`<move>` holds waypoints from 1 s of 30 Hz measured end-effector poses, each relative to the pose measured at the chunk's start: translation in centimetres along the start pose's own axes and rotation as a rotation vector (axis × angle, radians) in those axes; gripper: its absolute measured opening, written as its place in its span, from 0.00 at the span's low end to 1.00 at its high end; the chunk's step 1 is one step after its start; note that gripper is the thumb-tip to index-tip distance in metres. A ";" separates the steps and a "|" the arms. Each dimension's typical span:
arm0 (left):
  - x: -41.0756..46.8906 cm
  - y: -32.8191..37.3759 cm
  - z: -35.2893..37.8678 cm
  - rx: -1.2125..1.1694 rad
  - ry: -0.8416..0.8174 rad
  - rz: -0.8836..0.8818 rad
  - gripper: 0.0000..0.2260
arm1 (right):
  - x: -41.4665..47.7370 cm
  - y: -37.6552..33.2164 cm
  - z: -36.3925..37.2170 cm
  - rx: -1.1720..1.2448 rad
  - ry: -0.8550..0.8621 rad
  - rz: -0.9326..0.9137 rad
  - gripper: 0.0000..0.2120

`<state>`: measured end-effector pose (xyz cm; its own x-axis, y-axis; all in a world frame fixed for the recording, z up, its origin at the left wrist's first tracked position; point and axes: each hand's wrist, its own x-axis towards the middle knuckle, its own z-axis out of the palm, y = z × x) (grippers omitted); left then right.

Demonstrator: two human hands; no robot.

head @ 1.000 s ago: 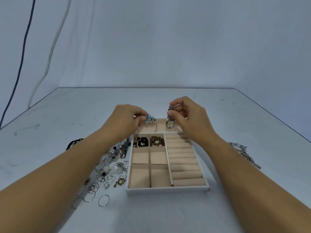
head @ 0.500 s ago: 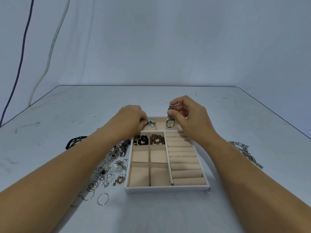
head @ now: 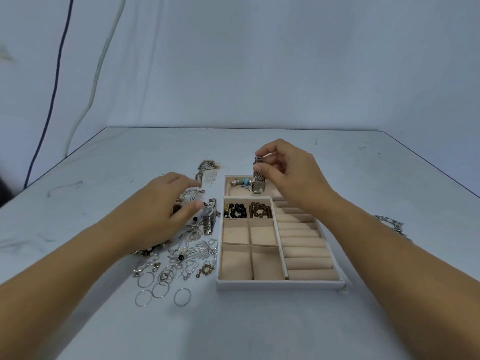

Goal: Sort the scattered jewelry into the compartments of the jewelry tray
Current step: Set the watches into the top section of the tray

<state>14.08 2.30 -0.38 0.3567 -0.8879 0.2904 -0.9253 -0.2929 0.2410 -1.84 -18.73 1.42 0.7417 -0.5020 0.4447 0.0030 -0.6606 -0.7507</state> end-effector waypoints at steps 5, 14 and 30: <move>-2.7 -0.6 0.8 -0.090 -0.036 0.024 0.32 | 0.8 -0.4 1.0 0.034 -0.010 0.032 0.07; -3.1 -0.7 1.8 -0.095 -0.025 0.053 0.30 | 1.9 -0.5 2.6 0.060 -0.091 0.120 0.07; -3.0 -0.7 1.7 -0.088 -0.034 0.049 0.31 | 3.8 0.9 4.3 -0.208 -0.173 0.159 0.07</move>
<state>13.44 4.58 -3.03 0.3052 -0.9125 0.2725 -0.9260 -0.2176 0.3083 3.89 -18.79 0.36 0.8252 -0.5175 0.2262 -0.2467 -0.6905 -0.6800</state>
